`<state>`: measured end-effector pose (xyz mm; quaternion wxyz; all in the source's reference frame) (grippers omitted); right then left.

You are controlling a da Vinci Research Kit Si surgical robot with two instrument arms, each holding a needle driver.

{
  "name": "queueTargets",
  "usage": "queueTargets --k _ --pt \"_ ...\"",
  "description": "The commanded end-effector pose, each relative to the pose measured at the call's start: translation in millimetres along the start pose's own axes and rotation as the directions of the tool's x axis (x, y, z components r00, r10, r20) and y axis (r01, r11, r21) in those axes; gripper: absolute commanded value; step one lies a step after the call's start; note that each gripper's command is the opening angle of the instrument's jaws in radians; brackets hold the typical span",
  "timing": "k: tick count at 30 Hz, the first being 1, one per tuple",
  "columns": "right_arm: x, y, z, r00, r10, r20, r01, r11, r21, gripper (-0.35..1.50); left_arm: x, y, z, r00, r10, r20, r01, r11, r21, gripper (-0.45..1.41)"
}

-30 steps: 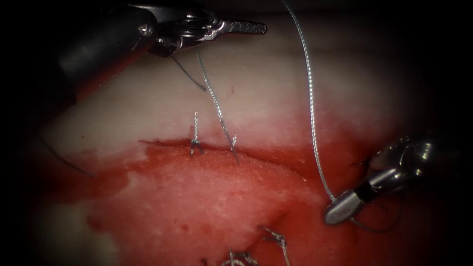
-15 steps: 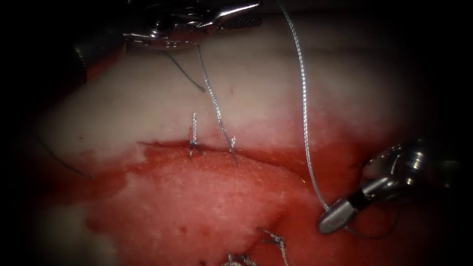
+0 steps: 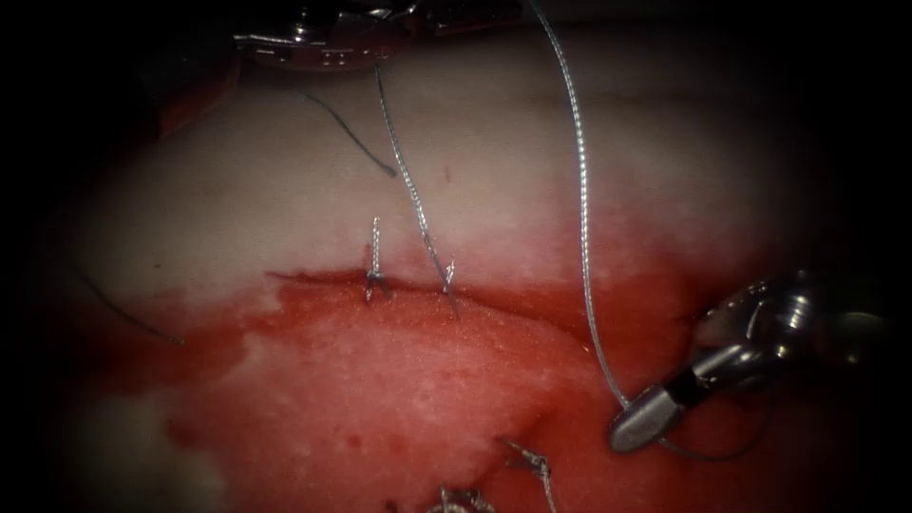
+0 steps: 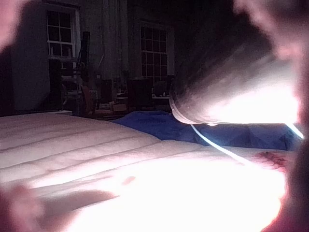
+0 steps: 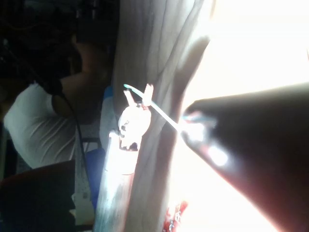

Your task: Wound Closure

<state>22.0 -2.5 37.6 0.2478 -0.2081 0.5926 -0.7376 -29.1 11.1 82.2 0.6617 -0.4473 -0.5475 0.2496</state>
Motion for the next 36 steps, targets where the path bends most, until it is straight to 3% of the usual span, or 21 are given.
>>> queueTargets --k 1,6,7,8,9,12,16,19,21,22,23,24,27,28,30,32,35,36 --pt "-1.3 0.8 -0.7 1.000 -0.008 0.006 0.008 1.000 0.000 -0.35 0.6 1.6 0.6 1.000 0.025 0.002 -0.025 1.000 -0.008 0.35" --pt "-1.3 0.8 -0.6 1.000 -0.011 0.003 0.011 1.000 0.000 -0.35 0.8 1.6 1.1 0.993 0.116 0.008 -0.116 0.993 -0.017 0.30" --pt "-1.3 0.8 -0.5 1.000 -0.006 0.002 0.006 1.000 -0.001 -0.35 0.9 1.6 1.2 0.989 0.145 0.007 -0.145 0.989 -0.018 0.19" --pt "-1.3 0.9 -0.5 1.000 -0.007 0.001 0.007 1.000 -0.001 -0.35 1.0 1.6 1.3 0.985 0.174 0.007 -0.174 0.984 -0.021 -0.22" --pt "-1.3 0.9 -0.5 1.000 -0.010 -0.002 0.010 1.000 -0.003 -0.35 0.9 1.3 1.1 0.978 0.206 0.030 -0.205 0.978 -0.036 -0.45" --pt "-1.4 1.0 -0.4 1.000 -0.012 -0.003 0.012 1.000 -0.003 -0.35 0.5 0.8 0.4 0.975 0.216 0.057 -0.214 0.976 -0.043 -0.45" --pt "-1.4 1.0 -0.6 1.000 -0.011 0.005 0.011 1.000 0.000 -0.35 -0.4 -0.5 -0.8 0.970 0.233 0.068 -0.236 0.971 0.033 -0.45" --pt "-1.7 1.2 -1.0 0.998 -0.008 0.060 0.006 1.000 0.022 -0.35 -1.3 -1.9 -1.9 0.963 0.251 0.093 -0.258 0.964 0.066 -0.45" --pt "-1.9 1.5 -1.5 0.995 0.004 0.095 -0.007 1.000 0.030 0.04 -2.1 -2.9 -2.9 0.952 0.266 0.154 -0.280 0.956 0.084 -0.45" --pt "-2.1 1.7 -2.1 0.994 -0.013 0.106 0.011 1.000 0.022 0.14 -2.5 -3.3 -3.5 0.944 0.266 0.194 -0.288 0.953 0.096 -0.45" --pt "-2.3 2.2 -3.1 0.992 -0.012 0.124 0.013 1.000 -0.005 0.26 -3.4 -4.2 -5.2 0.929 0.229 0.290 -0.273 0.954 0.120 -0.45" --pt "-2.6 2.5 -3.9 0.989 -0.020 0.143 0.023 1.000 -0.020 0.27 -3.9 -4.6 -6.1 0.914 0.221 0.340 -0.273 0.955 0.113 -0.45" --pt "-3.2 3.2 -5.5 0.966 -0.062 0.251 0.066 0.998 -0.008 0.34 -5.7 -5.5 -9.3 0.819 0.160 0.551 -0.268 0.956 0.121 -0.45" --pt "-3.7 3.5 -6.1 0.947 -0.084 0.310 0.082 0.996 0.020 0.34 -6.7 -5.8 -10.7 0.756 0.123 0.642 -0.268 0.954 0.133 -0.45" --pt "-4.5 3.8 -7.1 0.907 -0.084 0.413 0.061 0.996 0.069 0.57 -7.9 -5.6 -12.3 0.672 0.073 0.737 -0.282 0.945 0.163 -0.45" --pt "-5.5 3.8 -8.1 0.855 -0.114 0.506 0.047 0.989 0.143 0.41 -9.3 -4.9 -13.9 0.583 0.033 0.811 -0.287 0.943 0.168 -0.45" --pt "-6.8 3.6 -9.3 0.808 -0.094 0.582 -0.006 0.986 0.168 0.34 -10.7 -3.2 -14.7 0.487 0.087 0.869 -0.478 0.859 0.182 -0.45" --pt "-7.7 3.2 -9.6 0.781 -0.075 0.620 -0.038 0.985 0.167 0.42 -11.6 -2.1 -14.8 0.439 0.154 0.885 -0.541 0.832 0.124 -0.45"
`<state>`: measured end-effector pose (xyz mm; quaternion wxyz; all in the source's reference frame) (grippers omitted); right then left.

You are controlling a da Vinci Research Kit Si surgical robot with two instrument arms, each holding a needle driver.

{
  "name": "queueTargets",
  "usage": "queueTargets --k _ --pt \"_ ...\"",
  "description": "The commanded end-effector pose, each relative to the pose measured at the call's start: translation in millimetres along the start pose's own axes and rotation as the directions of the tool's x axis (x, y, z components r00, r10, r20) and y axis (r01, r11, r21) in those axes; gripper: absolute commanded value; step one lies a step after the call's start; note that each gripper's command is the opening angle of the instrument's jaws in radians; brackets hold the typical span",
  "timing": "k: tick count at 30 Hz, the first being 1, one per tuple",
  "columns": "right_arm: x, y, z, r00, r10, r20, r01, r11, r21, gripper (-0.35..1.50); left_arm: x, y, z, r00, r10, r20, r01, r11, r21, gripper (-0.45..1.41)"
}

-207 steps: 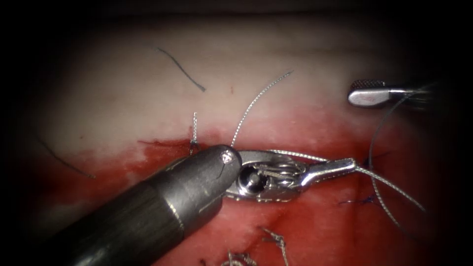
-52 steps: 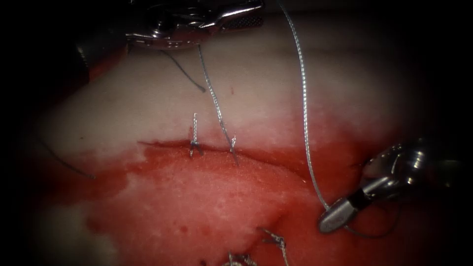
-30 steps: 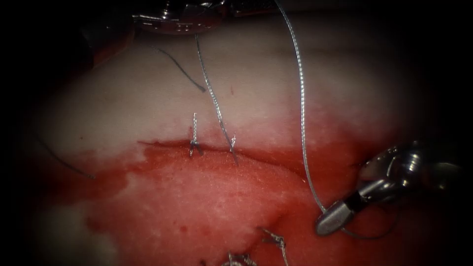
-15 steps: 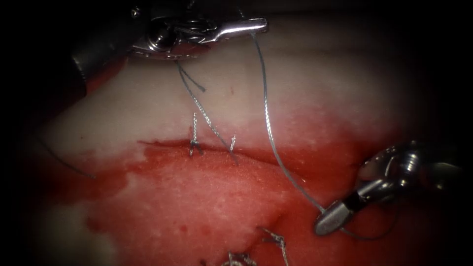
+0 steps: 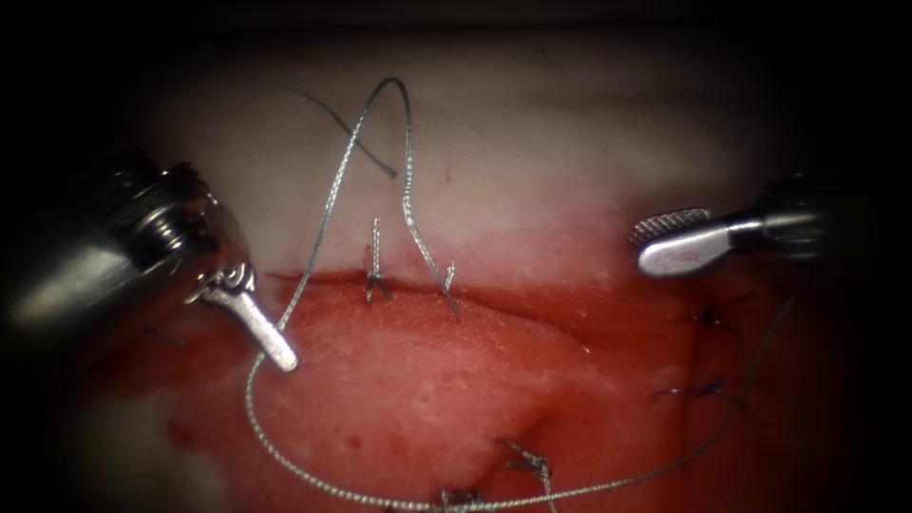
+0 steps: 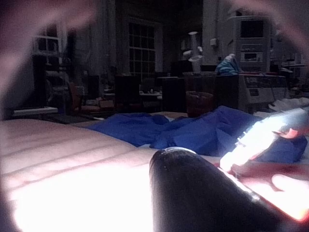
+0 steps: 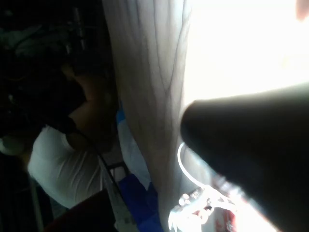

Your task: Wound Closure

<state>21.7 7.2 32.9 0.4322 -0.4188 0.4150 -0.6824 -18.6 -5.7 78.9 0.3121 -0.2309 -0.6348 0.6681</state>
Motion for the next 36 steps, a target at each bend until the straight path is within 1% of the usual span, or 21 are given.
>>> queueTargets --k 1,2,3,4,6,7,8,10,12,13,15,18,21,23,24,26,27,30,32,33,36 --pt "-2.5 0.1 0.8 0.999 0.011 0.031 -0.012 1.000 0.013 0.42 0.8 1.5 -1.1 0.998 0.055 -0.008 -0.055 0.998 0.025 -0.45" --pt "-2.7 -0.1 1.4 0.999 0.023 0.032 -0.024 1.000 0.019 0.42 0.8 2.1 -1.0 0.994 0.106 -0.019 -0.106 0.994 0.020 -0.45" --pt "-2.9 -0.5 2.3 0.999 0.035 0.021 -0.035 0.999 0.010 0.37 0.9 2.7 -1.1 0.988 0.151 -0.032 -0.151 0.988 0.013 -0.45" --pt "-2.9 -0.7 3.1 1.000 0.013 -0.003 -0.013 1.000 -0.013 0.34 1.0 3.6 -1.2 0.976 0.213 -0.051 -0.213 0.977 0.007 -0.45" --pt "-2.8 -1.3 4.9 0.999 -0.013 -0.029 0.012 0.999 -0.042 0.10 1.2 4.9 -1.7 0.970 0.233 -0.070 -0.234 0.972 -0.005 -0.45" --pt "-2.7 -1.7 6.1 0.998 -0.045 -0.040 0.042 0.997 -0.058 -0.08 1.1 5.6 -2.0 0.968 0.239 -0.075 -0.241 0.971 -0.006 -0.45" --pt "-2.7 -2.1 7.0 0.998 -0.055 -0.044 0.052 0.997 -0.063 -0.35 0.7 6.1 -2.3 0.968 0.244 -0.064 -0.244 0.970 0.007 -0.45" --pt "-2.6 -2.9 9.1 0.996 -0.069 -0.054 0.064 0.995 -0.076 -0.35 -0.3 6.8 -2.6 0.964 0.262 -0.049 -0.261 0.965 0.028 -0.45" --pt "-2.7 -3.7 11.0 0.997 -0.074 -0.040 0.071 0.996 -0.059 -0.35 -1.4 7.0 -2.9 0.965 0.264 0.002 -0.263 0.962 0.077 -0.45" --pt "-2.9 -4.3 12.2 0.997 -0.075 -0.033 0.074 0.996 -0.043 -0.35 -1.7 7.0 -3.0 0.964 0.263 0.019 -0.264 0.960 0.095 -0.45" --pt "-3.2 -5.1 14.0 0.996 -0.077 -0.033 0.076 0.997 -0.032 -0.35 -1.7 6.8 -3.0 0.964 0.264 0.023 -0.265 0.959 0.100 -0.45" --pt "-3.7 -6.3 17.1 0.992 -0.103 -0.072 0.099 0.994 -0.052 -0.35 -1.1 6.4 -3.0 0.963 0.267 0.026 -0.268 0.958 0.102 -0.45" --pt "-3.3 -6.8 19.9 0.982 -0.141 -0.123 0.129 0.987 -0.097 -0.35 -0.5 6.0 -3.1 0.967 0.256 0.004 -0.255 0.963 0.082 -0.45" --pt "-2.5 -6.8 21.1 0.966 -0.182 -0.183 0.151 0.974 -0.169 -0.35 0.5 5.5 -3.6 0.971 0.236 -0.031 -0.235 0.971 0.051 -0.45" --pt "-2.1 -6.6 21.4 0.960 -0.202 -0.195 0.163 0.966 -0.200 -0.35 0.9 5.1 -3.9 0.969 0.242 -0.058 -0.240 0.970 0.028 -0.45" --pt "-1.0 -5.8 21.6 0.942 -0.252 -0.220 0.184 0.940 -0.287 -0.35 1.8 3.8 -4.7 0.965 0.222 -0.141 -0.231 0.972 -0.047 -0.45" --pt "-0.6 -5.4 21.5 0.939 -0.270 -0.216 0.190 0.925 -0.329 -0.35 2.0 3.1 -5.0 0.963 0.214 -0.163 -0.227 0.972 -0.067 -0.45" --pt "0.3 -3.9 20.6 0.945 -0.252 -0.206 0.134 0.878 -0.459 -0.35 2.1 0.1 -5.9 0.962 0.212 -0.170 -0.225 0.973 -0.059 -0.45" --pt "0.3 -3.0 19.8 0.950 -0.247 -0.191 0.129 0.868 -0.480 -0.35 2.1 -1.7 -6.3 0.966 0.200 -0.166 -0.211 0.976 -0.053 -0.45" --pt "0.2 -2.9 19.5 0.952 -0.246 -0.184 0.133 0.869 -0.477 -0.35 2.1 -2.8 -6.4 0.967 0.203 -0.151 -0.210 0.977 -0.035 -0.45" --pt "-0.5 -2.8 18.8 0.962 -0.228 -0.152 0.137 0.882 -0.451 -0.35 1.6 -4.7 -6.3 0.976 0.172 -0.134 -0.177 0.984 -0.026 -0.45"
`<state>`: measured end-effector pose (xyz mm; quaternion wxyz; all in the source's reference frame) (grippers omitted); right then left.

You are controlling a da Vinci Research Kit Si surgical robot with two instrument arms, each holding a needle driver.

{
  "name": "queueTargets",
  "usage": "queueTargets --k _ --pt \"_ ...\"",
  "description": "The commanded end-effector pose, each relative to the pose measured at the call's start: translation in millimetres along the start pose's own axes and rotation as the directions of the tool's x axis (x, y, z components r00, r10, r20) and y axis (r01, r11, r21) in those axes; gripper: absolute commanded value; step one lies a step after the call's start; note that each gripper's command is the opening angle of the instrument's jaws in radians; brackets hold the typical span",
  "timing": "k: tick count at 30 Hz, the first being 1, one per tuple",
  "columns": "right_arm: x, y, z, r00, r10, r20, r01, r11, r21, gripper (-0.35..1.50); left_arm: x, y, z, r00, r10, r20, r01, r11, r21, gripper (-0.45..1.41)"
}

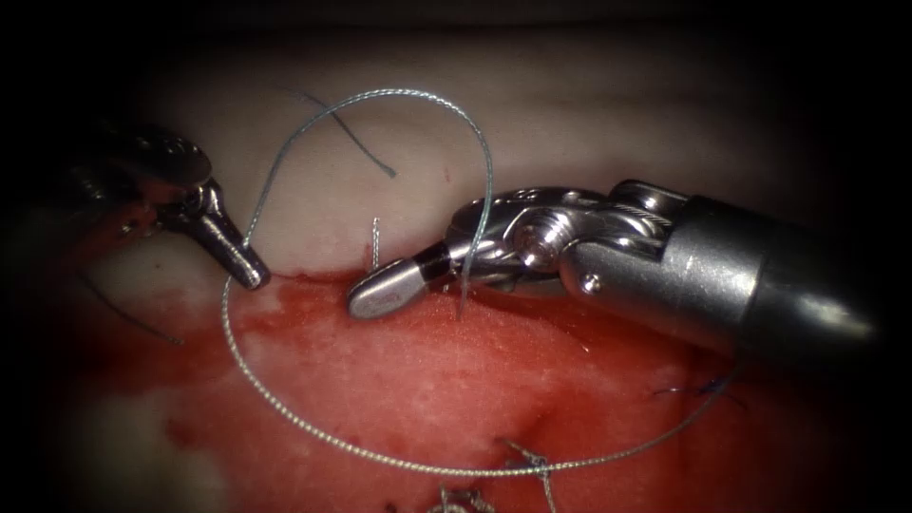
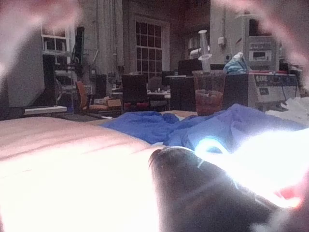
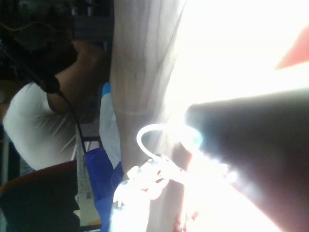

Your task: Wound Closure

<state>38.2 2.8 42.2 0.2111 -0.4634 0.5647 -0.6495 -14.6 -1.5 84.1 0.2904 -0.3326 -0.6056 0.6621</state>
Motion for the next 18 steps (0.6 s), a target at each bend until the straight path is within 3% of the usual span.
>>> queueTargets --k 1,2,3,4,6,8,12,15,18 --pt "-2.2 0.4 -0.6 0.999 -0.006 0.040 0.005 0.999 0.039 -0.35 1.0 0.7 -0.8 1.000 0.000 0.007 0.000 1.000 0.011 -0.45" --pt "-2.3 0.3 -0.9 0.998 -0.006 0.068 0.000 0.996 0.088 -0.35 0.8 0.6 -0.7 1.000 0.003 0.016 -0.003 1.000 0.020 -0.45" --pt "-2.5 0.1 -1.0 0.995 -0.002 0.099 -0.012 0.989 0.148 -0.06 0.5 0.7 -0.7 0.999 0.001 0.033 -0.002 0.999 0.036 -0.45" --pt "-2.7 -0.1 -1.3 0.991 -0.032 0.132 -0.001 0.971 0.239 0.10 0.2 1.1 -0.6 0.998 0.007 0.060 -0.011 0.998 0.062 -0.45" --pt "-2.8 -0.5 -1.6 0.979 -0.075 0.189 -0.008 0.915 0.404 0.41 -0.7 2.1 -0.5 0.995 0.019 0.101 -0.029 0.995 0.100 -0.45" --pt "-2.9 -0.9 -2.0 0.976 -0.082 0.204 -0.029 0.871 0.490 0.61 -1.5 3.0 -0.4 0.991 0.034 0.126 -0.049 0.991 0.122 -0.45" --pt "-3.0 -1.9 -3.1 0.971 -0.070 0.230 -0.090 0.781 0.618 0.72 -3.2 5.2 0.1 0.979 0.050 0.199 -0.087 0.980 0.179 -0.45" --pt "-2.4 -2.2 -4.6 0.953 0.017 0.301 -0.216 0.737 0.641 0.64 -3.9 6.3 0.3 0.971 0.063 0.231 -0.111 0.973 0.202 -0.45" --pt "-1.5 -2.3 -5.9 0.947 0.099 0.305 -0.280 0.717 0.638 0.61 -4.2 6.7 0.4 0.967 0.065 0.246 -0.120 0.970 0.213 -0.45"
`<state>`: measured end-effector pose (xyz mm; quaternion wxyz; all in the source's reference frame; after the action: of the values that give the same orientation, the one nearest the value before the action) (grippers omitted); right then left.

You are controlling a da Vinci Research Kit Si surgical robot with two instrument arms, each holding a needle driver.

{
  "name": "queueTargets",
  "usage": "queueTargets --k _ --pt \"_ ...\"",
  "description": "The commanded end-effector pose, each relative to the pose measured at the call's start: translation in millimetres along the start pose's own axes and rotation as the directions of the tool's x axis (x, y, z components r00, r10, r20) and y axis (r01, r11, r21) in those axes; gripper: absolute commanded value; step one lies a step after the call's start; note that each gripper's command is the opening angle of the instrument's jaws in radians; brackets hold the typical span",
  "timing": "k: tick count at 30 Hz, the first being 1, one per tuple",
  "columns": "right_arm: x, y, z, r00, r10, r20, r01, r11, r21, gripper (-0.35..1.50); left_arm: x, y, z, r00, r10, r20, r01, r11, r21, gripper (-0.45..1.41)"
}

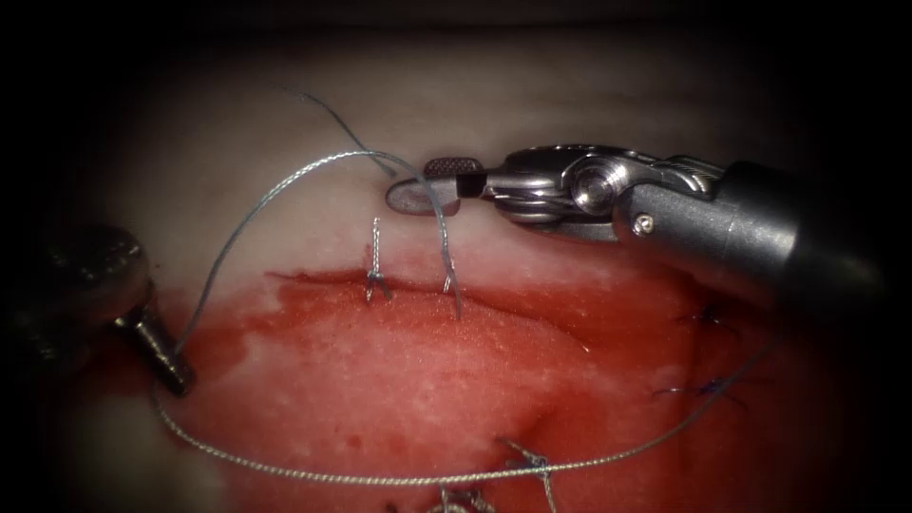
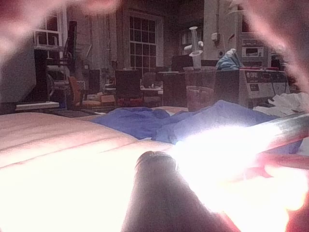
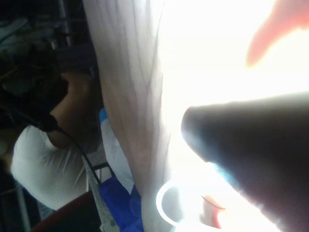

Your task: Wound Closure

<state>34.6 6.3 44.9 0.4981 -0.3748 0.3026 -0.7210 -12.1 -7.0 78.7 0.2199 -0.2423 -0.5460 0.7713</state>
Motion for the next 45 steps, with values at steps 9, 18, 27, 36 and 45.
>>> queueTargets --k 9,18,27,36,45 --pt "3.0 -3.4 -0.8 0.961 -0.020 -0.277 -0.021 0.989 -0.146 0.57 0.0 -0.4 -1.0 1.000 0.002 0.021 -0.002 0.999 0.034 -0.45" --pt "5.2 -3.9 0.1 0.933 -0.003 -0.359 -0.071 0.979 -0.192 0.59 -0.1 -0.3 -1.0 1.000 0.000 0.025 -0.001 0.999 0.037 -0.45" --pt "4.8 -3.9 0.4 0.946 0.012 -0.324 -0.087 0.972 -0.218 0.49 0.0 -0.3 -1.0 1.000 0.003 0.028 -0.004 0.999 0.040 -0.45" --pt "4.3 -3.4 0.5 0.951 0.022 -0.309 -0.101 0.965 -0.241 0.37 0.2 -0.3 -0.8 1.000 0.004 0.028 -0.005 0.999 0.038 -0.45" --pt "4.3 -2.9 1.3 0.953 0.030 -0.301 -0.108 0.964 -0.244 0.34 0.2 -0.3 -0.7 0.999 -0.002 0.038 0.000 0.999 0.046 -0.45"
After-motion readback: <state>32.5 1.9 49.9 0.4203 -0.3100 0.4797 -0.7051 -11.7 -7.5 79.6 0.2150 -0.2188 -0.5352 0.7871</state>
